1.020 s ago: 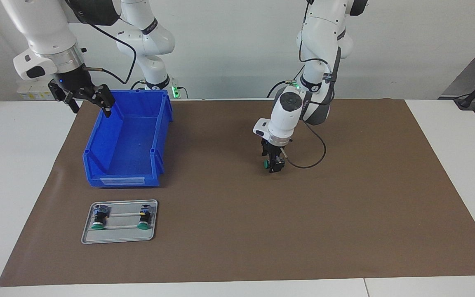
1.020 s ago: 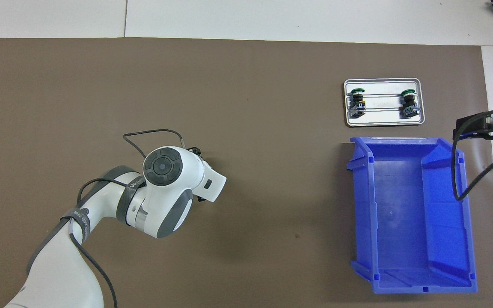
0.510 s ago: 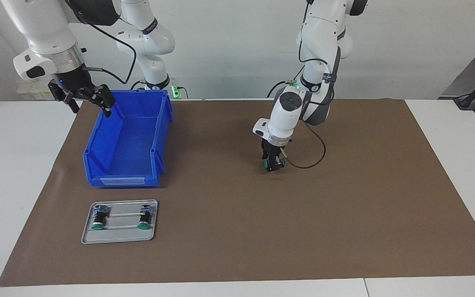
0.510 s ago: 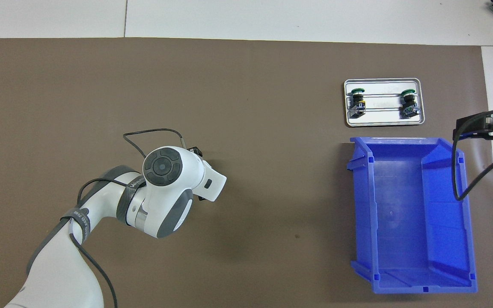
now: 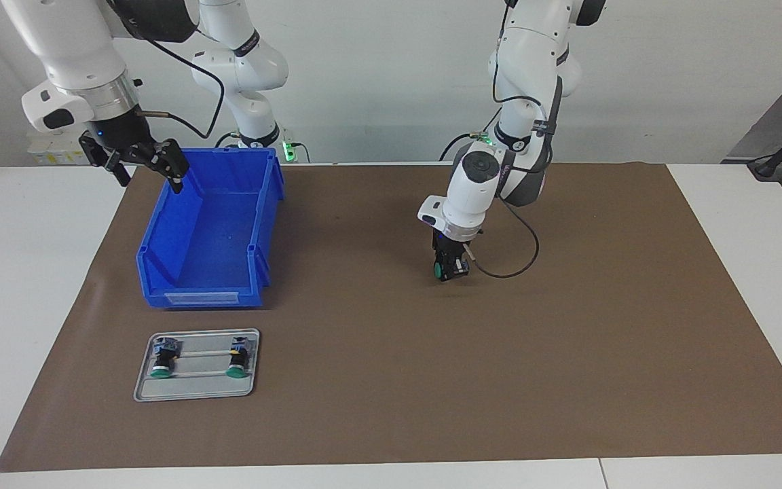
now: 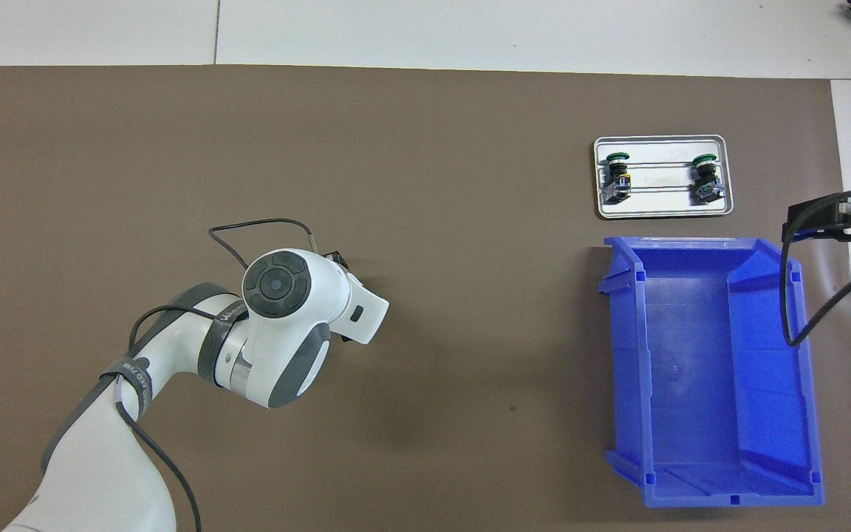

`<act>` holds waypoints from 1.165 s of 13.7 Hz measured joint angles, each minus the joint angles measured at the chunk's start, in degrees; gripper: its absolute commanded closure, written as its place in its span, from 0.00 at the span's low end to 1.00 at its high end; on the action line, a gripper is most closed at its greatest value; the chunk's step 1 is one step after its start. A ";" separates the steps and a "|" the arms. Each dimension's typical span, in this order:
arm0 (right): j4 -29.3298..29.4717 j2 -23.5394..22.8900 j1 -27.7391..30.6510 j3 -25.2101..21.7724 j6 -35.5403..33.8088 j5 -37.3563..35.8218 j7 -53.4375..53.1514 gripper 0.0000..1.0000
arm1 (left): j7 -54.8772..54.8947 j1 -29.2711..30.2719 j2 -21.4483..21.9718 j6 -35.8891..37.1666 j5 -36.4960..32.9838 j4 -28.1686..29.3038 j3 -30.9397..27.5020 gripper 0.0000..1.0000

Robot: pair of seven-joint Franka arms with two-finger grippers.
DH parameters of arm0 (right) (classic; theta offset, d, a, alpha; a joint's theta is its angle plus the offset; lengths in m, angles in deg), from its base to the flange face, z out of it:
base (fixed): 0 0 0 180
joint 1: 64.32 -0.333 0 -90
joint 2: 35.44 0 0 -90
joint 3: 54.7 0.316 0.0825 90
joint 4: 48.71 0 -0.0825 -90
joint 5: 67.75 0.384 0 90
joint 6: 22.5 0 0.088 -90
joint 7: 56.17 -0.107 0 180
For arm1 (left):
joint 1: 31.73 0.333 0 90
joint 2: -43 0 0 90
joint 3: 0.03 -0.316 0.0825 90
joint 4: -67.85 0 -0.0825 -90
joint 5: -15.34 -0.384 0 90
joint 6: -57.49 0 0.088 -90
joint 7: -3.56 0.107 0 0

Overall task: Place and press button with both arms
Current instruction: 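Grasp the button with the left gripper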

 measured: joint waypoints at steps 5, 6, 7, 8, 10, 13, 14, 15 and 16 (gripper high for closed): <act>0.00 0.00 0.00 0.00 0.00 0.00 0.78 0.00 | 0.00 0.67 -0.01 4.62 0.00 -2.48 -0.22 0.83; 0.00 0.00 0.00 0.00 0.00 0.00 0.84 0.00 | 0.00 0.73 -0.01 4.77 0.24 -2.62 -0.25 0.83; 0.00 0.00 0.00 0.00 0.00 0.00 0.85 0.00 | 0.00 0.73 -0.02 4.80 0.90 -2.80 -0.26 0.83; 0.00 0.00 0.00 0.00 0.00 0.00 0.86 0.00 | 0.00 0.75 -0.03 4.81 1.96 -3.14 -0.26 0.85; 0.00 0.00 0.00 0.00 0.00 0.00 0.86 0.00 | 0.00 1.28 -0.03 5.35 4.92 -4.77 -0.32 0.86; 0.00 0.00 0.00 0.00 0.00 0.00 0.86 0.00 | 0.42 3.95 0.02 8.83 8.62 -8.91 -0.42 0.86; 0.00 0.00 0.00 0.00 0.00 0.00 0.86 0.00 | 1.63 5.21 0.04 10.48 10.79 -10.37 -0.47 0.86; 0.00 0.00 0.00 0.00 0.00 0.00 0.86 0.00 | 3.97 6.86 0.06 12.20 14.06 -11.75 -0.50 0.86; 0.00 0.00 0.00 0.00 0.00 0.00 0.86 0.00 | 7.09 8.67 0.07 13.50 17.84 -12.57 -0.54 0.86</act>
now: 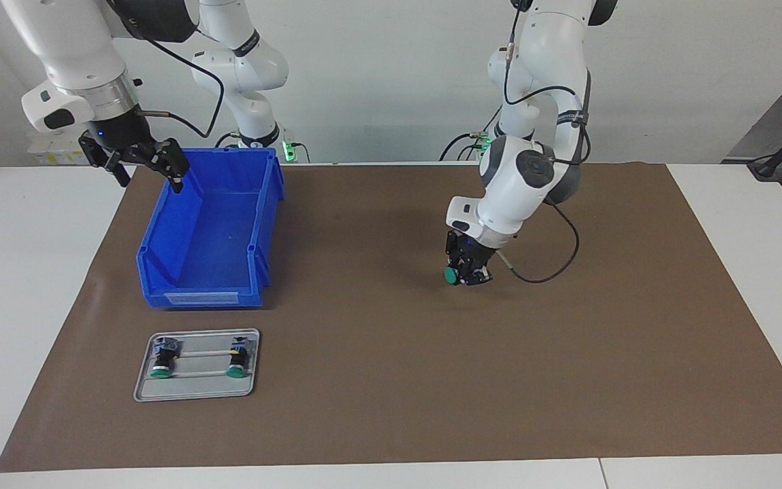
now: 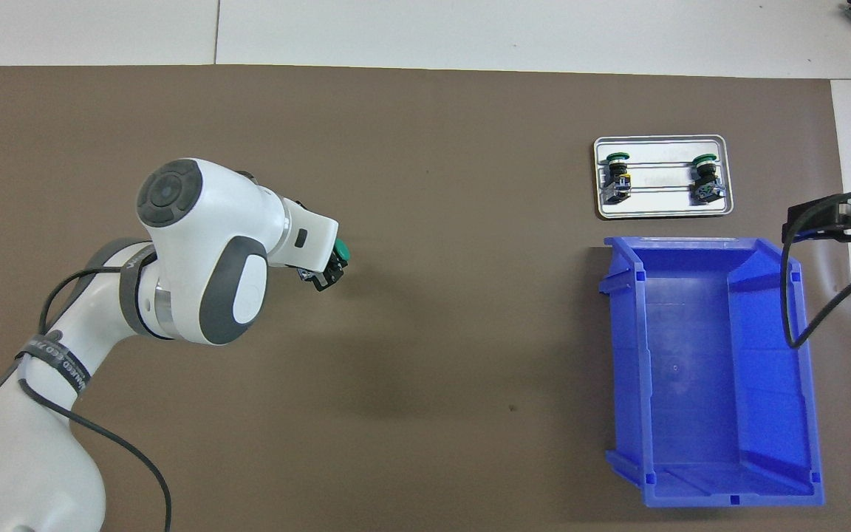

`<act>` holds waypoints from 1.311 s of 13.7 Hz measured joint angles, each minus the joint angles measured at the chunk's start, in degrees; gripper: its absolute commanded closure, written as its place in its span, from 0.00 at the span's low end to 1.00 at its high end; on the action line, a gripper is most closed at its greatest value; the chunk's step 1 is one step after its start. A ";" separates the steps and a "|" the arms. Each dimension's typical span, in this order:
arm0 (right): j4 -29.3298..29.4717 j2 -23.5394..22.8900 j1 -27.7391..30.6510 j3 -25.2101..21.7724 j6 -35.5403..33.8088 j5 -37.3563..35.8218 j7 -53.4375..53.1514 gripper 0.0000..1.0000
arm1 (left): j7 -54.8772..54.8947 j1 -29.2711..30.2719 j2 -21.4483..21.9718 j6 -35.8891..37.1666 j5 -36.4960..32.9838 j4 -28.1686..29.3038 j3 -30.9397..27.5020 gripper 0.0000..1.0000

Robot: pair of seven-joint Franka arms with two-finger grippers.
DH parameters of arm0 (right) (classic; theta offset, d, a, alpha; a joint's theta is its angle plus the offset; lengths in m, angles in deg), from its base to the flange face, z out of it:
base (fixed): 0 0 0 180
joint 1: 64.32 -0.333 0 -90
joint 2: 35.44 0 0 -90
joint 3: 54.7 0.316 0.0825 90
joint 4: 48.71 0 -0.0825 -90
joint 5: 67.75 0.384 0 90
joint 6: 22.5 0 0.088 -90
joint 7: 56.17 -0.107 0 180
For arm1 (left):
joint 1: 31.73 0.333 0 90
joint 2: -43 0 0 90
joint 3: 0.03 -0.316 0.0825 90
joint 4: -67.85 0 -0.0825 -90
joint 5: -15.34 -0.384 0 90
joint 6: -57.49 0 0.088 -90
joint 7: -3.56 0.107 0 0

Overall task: Place and press button with both arms
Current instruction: 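Grasp the button with the left gripper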

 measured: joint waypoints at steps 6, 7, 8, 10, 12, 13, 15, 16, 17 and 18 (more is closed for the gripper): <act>0.00 0.00 0.00 0.00 0.00 0.00 0.00 0.00 | 14.90 8.64 0.06 4.83 12.19 -0.38 -0.09 0.94; 0.00 0.00 0.00 0.00 0.00 0.00 0.00 0.00 | 16.38 9.15 0.07 5.00 13.59 -0.33 -0.07 0.94; 0.00 0.00 0.00 0.00 0.00 0.00 0.00 0.00 | 18.21 9.65 0.10 5.06 15.14 -0.03 -0.10 0.95; 0.00 0.00 0.00 0.00 0.00 0.00 0.00 0.00 | 23.76 11.25 0.57 5.28 19.83 1.84 -0.11 0.95; 0.00 0.00 0.00 0.00 0.00 0.00 0.00 0.00 | 30.74 13.20 1.79 5.44 26.69 5.13 -0.13 0.98; 0.00 0.00 0.00 0.00 0.00 0.00 0.00 0.00 | 33.44 14.01 2.51 5.50 29.26 6.78 -0.15 1.00; 0.00 0.00 0.00 0.00 0.00 0.00 0.00 0.00 | 36.75 14.79 3.86 5.61 31.76 9.59 -0.14 1.00; 0.00 0.00 0.00 0.00 0.00 0.00 0.00 0.00 | 37.87 14.88 4.49 5.63 32.69 10.86 -0.12 1.00; 0.00 0.00 0.00 0.00 0.00 0.00 0.00 0.00 | 39.48 14.91 5.10 5.64 34.31 12.15 -0.09 1.00; 0.00 0.00 0.00 0.00 0.00 0.00 0.00 0.00 | 41.61 14.94 5.79 5.64 36.96 13.66 -0.09 1.00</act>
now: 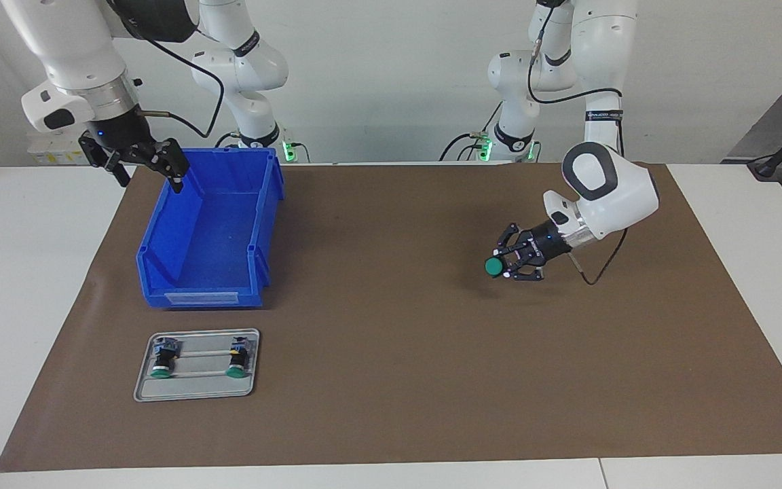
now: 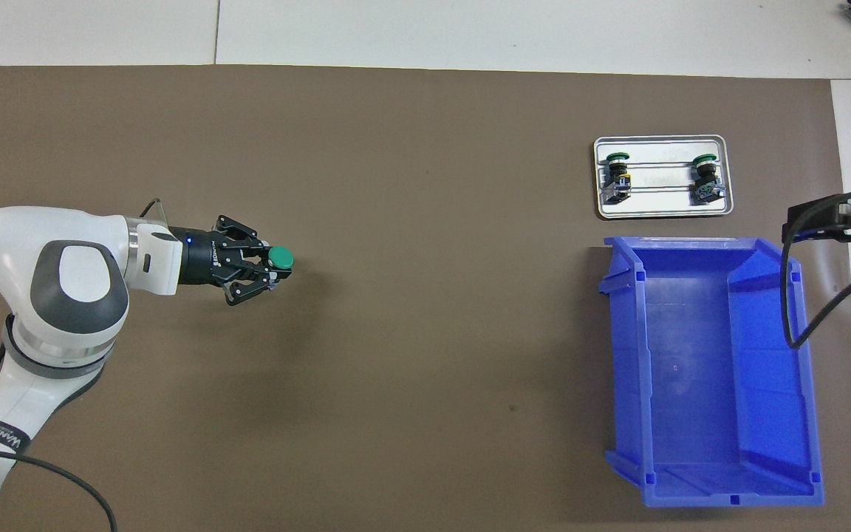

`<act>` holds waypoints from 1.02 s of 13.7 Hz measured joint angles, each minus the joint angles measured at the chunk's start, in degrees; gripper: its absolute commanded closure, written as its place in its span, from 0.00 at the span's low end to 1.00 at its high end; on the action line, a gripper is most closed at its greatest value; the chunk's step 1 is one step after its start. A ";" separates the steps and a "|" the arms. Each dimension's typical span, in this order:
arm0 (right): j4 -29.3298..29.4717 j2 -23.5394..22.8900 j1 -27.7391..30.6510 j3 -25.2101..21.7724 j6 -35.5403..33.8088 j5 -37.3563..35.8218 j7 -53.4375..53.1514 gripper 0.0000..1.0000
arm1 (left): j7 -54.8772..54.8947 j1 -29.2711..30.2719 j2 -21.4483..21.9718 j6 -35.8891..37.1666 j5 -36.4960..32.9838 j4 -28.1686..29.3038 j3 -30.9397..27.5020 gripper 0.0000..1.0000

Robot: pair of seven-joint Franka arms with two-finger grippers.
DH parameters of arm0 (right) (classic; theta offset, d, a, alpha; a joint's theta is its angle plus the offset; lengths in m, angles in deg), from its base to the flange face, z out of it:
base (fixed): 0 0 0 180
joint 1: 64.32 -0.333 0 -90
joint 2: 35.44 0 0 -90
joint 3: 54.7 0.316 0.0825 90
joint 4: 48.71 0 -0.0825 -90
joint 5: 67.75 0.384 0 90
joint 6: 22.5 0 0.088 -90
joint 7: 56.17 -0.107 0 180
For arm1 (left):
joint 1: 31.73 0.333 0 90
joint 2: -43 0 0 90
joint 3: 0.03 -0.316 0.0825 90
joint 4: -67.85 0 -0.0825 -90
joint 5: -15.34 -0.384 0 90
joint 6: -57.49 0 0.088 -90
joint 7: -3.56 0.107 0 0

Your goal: Place and press button with both arms

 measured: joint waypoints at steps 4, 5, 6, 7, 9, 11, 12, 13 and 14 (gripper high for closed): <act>0.00 0.00 0.00 0.00 0.00 0.00 0.00 0.00 | 7.99 0.04 2.66 0.00 9.16 5.96 0.01 1.00; 0.00 0.00 0.00 0.00 0.00 0.00 0.00 0.00 | 9.46 0.06 3.19 0.00 10.31 7.18 0.01 1.00; 0.00 0.00 0.00 0.00 0.00 0.00 0.00 0.00 | 11.04 0.11 3.62 0.00 11.50 8.23 0.01 1.00; 0.00 0.00 0.00 0.00 0.00 0.00 0.00 0.00 | 12.60 0.31 4.03 -0.01 12.35 9.20 -0.03 1.00; 0.00 0.00 0.00 0.00 0.00 0.00 0.00 0.00 | 16.03 1.59 4.68 0.49 13.30 10.98 -0.05 1.00; 0.00 0.00 0.00 0.00 0.00 0.00 0.00 0.00 | 20.66 4.02 4.80 3.00 14.25 12.75 -0.06 1.00; 0.00 0.00 0.00 0.00 0.00 0.00 0.00 0.00 | 22.67 5.58 4.80 4.53 14.44 13.57 -0.07 1.00; -0.01 0.00 0.00 0.00 0.00 0.00 0.00 0.00 | 24.13 7.04 4.81 6.14 14.77 14.11 -0.08 0.99; -0.01 0.00 0.00 0.00 0.00 0.00 0.00 0.00 | 25.16 8.28 4.81 7.90 15.53 14.37 -0.10 0.99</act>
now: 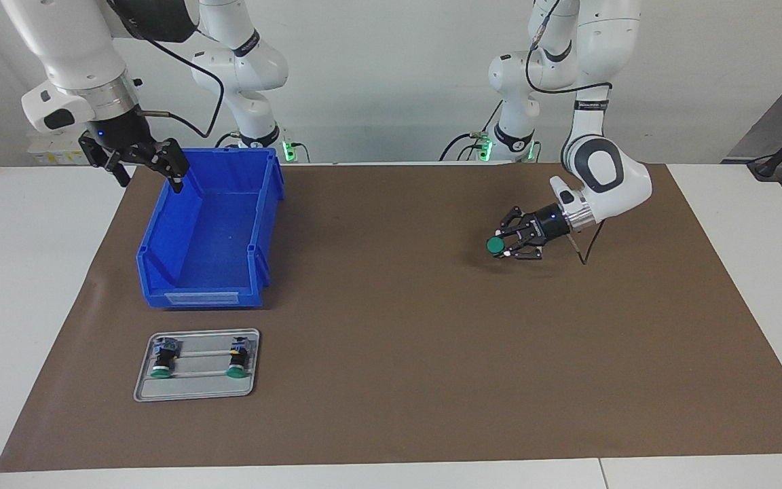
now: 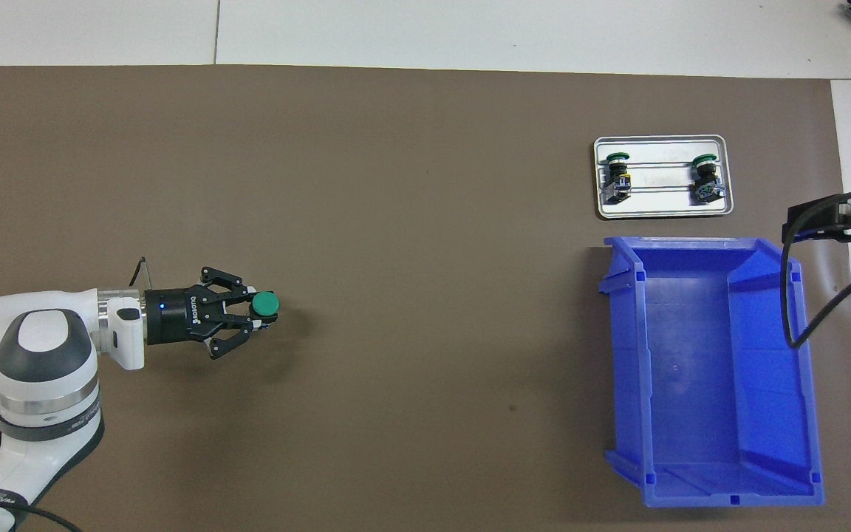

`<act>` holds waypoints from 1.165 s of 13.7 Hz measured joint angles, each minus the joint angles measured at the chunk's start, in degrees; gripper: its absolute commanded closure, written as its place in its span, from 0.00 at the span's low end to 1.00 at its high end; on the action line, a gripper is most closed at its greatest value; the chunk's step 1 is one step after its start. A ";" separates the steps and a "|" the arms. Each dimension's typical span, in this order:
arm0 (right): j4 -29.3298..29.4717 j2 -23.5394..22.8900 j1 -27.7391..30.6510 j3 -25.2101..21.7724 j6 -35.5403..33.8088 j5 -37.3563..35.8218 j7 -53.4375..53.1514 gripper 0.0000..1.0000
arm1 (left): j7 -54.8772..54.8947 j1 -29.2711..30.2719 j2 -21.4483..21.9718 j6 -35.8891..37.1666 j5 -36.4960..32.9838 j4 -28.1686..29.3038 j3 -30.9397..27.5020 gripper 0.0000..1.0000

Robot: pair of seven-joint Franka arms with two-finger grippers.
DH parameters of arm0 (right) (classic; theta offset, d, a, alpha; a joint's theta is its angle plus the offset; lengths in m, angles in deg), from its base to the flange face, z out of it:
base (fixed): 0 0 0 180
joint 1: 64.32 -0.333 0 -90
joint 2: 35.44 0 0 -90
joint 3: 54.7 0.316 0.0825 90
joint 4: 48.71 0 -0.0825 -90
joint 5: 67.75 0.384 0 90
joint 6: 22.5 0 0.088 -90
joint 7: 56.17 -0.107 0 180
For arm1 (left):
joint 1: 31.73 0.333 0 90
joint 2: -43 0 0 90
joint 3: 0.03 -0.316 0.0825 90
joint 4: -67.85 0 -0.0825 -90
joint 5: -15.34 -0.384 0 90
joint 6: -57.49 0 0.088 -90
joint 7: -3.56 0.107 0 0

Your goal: Place and press button with both arms

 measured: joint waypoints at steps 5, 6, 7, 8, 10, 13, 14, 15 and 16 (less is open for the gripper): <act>-0.01 0.00 0.00 0.00 0.00 0.00 0.00 0.00 | 3.38 1.75 -0.10 5.26 5.94 0.80 0.14 0.96; -0.01 0.00 0.00 0.00 0.00 0.00 0.00 0.00 | 4.26 1.75 -0.22 5.69 7.88 1.20 0.23 0.96; -0.01 0.00 0.00 0.00 0.00 0.00 0.00 0.00 | 5.12 1.71 -0.35 6.09 9.83 1.53 0.38 0.95; -0.01 0.00 0.00 0.00 0.00 0.00 0.00 0.00 | 5.95 1.63 -0.52 6.35 11.42 1.72 0.58 0.95; -0.01 0.00 0.00 0.00 0.00 0.00 0.00 0.00 | 7.69 0.56 -1.21 6.71 14.25 2.13 0.92 0.94; -0.05 0.00 0.00 0.00 0.00 0.00 0.00 0.00 | 11.24 -4.53 -3.35 6.33 21.62 2.33 1.04 0.92; -0.06 0.00 0.00 0.00 0.00 0.00 0.00 0.00 | 12.09 -6.42 -3.87 5.80 23.51 2.32 1.09 0.92; -0.06 0.00 0.00 0.00 0.00 0.00 0.00 0.00 | 12.91 -7.91 -4.20 5.42 25.03 2.35 1.11 0.92; -0.06 0.00 0.00 0.00 0.00 0.00 0.00 0.00 | 13.62 -9.05 -4.55 4.72 26.22 2.38 1.11 0.91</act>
